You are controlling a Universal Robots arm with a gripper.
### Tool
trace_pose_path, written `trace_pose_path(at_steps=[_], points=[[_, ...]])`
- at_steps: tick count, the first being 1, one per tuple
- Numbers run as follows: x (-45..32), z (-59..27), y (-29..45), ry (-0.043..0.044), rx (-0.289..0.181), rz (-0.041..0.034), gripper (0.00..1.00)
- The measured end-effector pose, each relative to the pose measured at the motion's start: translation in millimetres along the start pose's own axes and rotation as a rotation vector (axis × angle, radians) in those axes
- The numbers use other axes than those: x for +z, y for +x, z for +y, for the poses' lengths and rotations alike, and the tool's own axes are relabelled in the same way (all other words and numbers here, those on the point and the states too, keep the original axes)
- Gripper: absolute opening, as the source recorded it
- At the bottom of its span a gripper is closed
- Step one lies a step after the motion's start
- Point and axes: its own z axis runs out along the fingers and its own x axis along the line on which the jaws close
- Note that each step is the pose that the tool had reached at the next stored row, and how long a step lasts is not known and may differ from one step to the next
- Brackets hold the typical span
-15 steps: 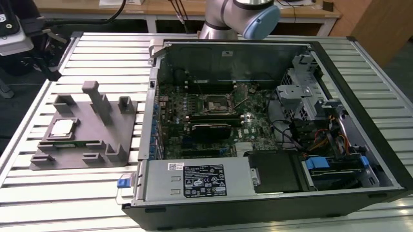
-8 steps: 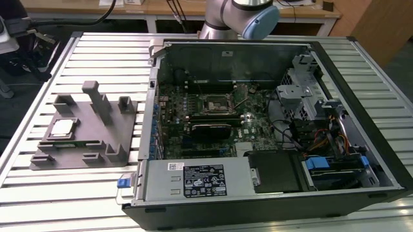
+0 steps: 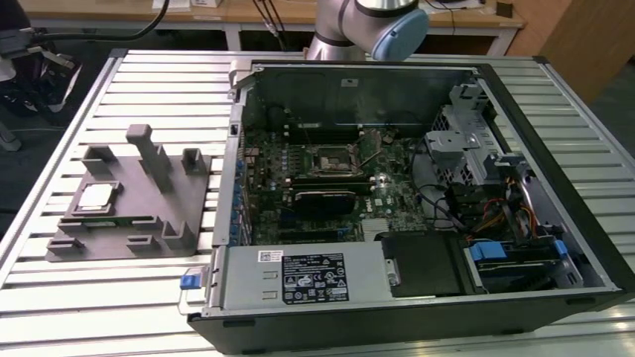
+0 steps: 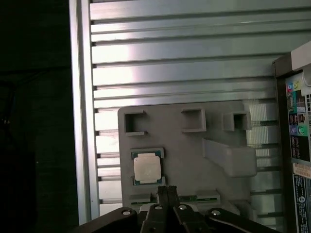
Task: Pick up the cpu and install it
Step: 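Reach for the cpu, then pick up the cpu and move it towards the insertion slot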
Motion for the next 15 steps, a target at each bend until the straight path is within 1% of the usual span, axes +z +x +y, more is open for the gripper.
trace_pose_path(at_steps=[10,15], points=[[2.2,-1.0,11.6,0.0004,0.0,0.0045,0.11],[2.6,-1.4,16.1,0.0004,0.0,0.005,0.11]])
